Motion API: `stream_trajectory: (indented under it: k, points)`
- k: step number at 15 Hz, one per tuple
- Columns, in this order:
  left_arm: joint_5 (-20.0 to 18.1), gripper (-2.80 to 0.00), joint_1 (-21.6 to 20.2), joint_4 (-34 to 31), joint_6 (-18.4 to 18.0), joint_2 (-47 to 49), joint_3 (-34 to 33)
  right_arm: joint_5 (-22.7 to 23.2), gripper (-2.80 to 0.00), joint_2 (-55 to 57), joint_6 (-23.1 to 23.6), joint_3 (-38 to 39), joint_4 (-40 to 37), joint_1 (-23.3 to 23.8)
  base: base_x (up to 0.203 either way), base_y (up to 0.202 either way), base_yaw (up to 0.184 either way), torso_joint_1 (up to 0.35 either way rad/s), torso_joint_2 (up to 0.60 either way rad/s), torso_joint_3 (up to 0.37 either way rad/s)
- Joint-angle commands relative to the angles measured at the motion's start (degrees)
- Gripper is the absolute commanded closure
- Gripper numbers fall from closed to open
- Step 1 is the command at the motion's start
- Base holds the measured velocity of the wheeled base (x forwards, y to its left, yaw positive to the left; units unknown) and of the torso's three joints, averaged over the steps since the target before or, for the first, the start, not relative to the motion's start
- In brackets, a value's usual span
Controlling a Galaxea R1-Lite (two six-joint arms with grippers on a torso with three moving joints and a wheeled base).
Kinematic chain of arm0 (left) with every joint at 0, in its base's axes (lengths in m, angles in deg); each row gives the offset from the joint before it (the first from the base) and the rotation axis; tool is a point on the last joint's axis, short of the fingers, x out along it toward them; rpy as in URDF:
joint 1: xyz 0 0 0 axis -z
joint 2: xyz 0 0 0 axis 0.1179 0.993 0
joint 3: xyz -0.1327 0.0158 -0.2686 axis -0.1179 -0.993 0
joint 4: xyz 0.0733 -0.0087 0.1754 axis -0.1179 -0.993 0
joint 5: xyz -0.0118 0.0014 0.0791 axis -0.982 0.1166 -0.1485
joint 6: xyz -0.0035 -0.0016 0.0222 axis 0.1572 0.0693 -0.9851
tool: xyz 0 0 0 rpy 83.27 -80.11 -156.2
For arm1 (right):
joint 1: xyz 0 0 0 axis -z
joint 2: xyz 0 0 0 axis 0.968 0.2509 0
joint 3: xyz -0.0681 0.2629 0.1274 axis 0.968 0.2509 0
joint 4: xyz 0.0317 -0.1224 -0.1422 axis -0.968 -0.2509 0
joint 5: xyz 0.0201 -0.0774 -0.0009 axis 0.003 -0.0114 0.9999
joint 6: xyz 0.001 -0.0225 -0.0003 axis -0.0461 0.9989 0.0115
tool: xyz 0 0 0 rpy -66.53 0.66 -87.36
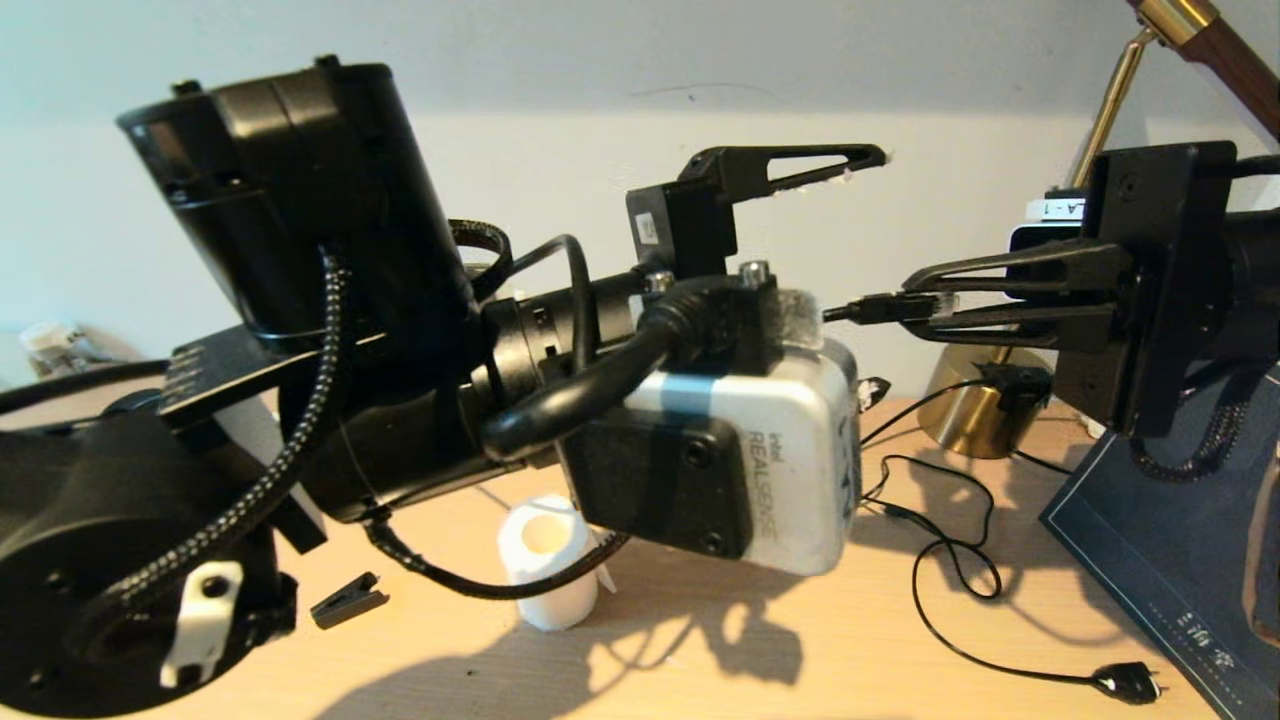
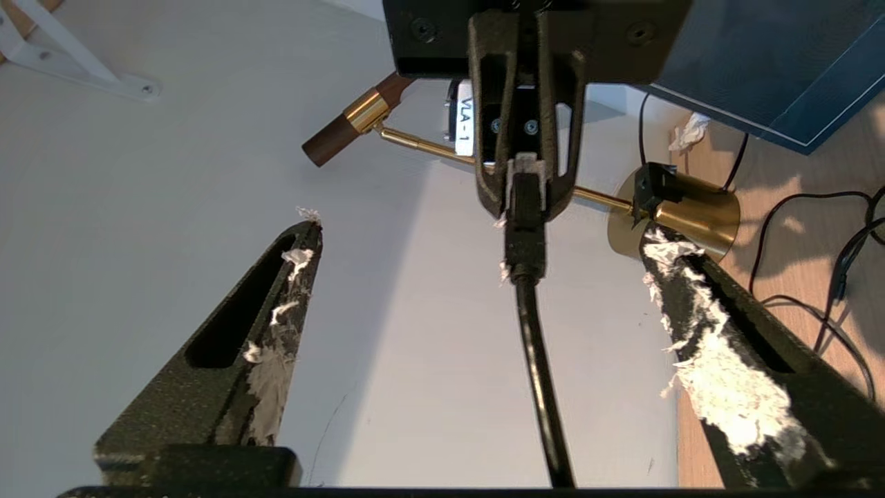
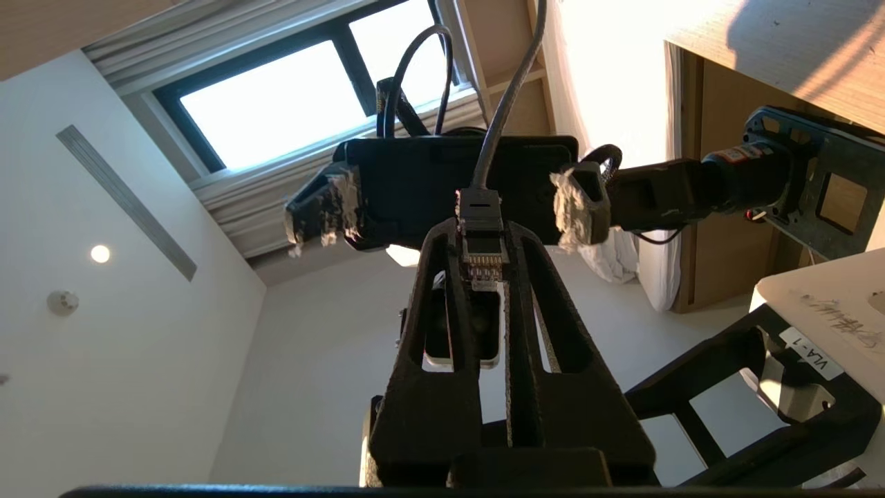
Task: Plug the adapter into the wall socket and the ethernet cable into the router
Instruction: Hand it to the other hand
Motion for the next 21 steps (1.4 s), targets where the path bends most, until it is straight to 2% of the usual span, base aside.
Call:
stream_trajectory:
  k: [1,2,3,4,21]
  points:
    - [-0.11,-2.80,-0.01,0.23,-0.45,-0.51,-0.61,0.45,0.00,-0.45,-0.52,0.12,-0.03,-0.03,0.000,0.000,0.000,0.000,0.00,0.000]
    - [-0.11,-2.80,-0.01,0.23,-0.45,-0.55,-0.71,0.45,0.00,-0.89,-0.53,0.28,-0.03,-0.03,0.000,0.000,0.000,0.000,0.00,0.000]
    - [-0.11,-0.46,-0.01,0.23,-0.36,-0.61,-0.93,0.49,0.00,-1.01,-0.53,0.28,-0.03,-0.03,0.000,0.000,0.000,0.000,0.00,0.000]
    - [-0.02,0.00,-0.01,0.23,-0.36,-0.61,-0.97,0.54,0.00,-1.33,-0.53,0.37,-0.03,-0.03,0.000,0.000,0.000,0.000,0.00,0.000]
    - [-0.02,0.00,0.51,0.23,-0.45,-0.17,-0.89,0.45,0.00,-1.07,-0.44,0.72,0.06,-0.03,0.000,0.000,0.000,0.000,0.00,0.000]
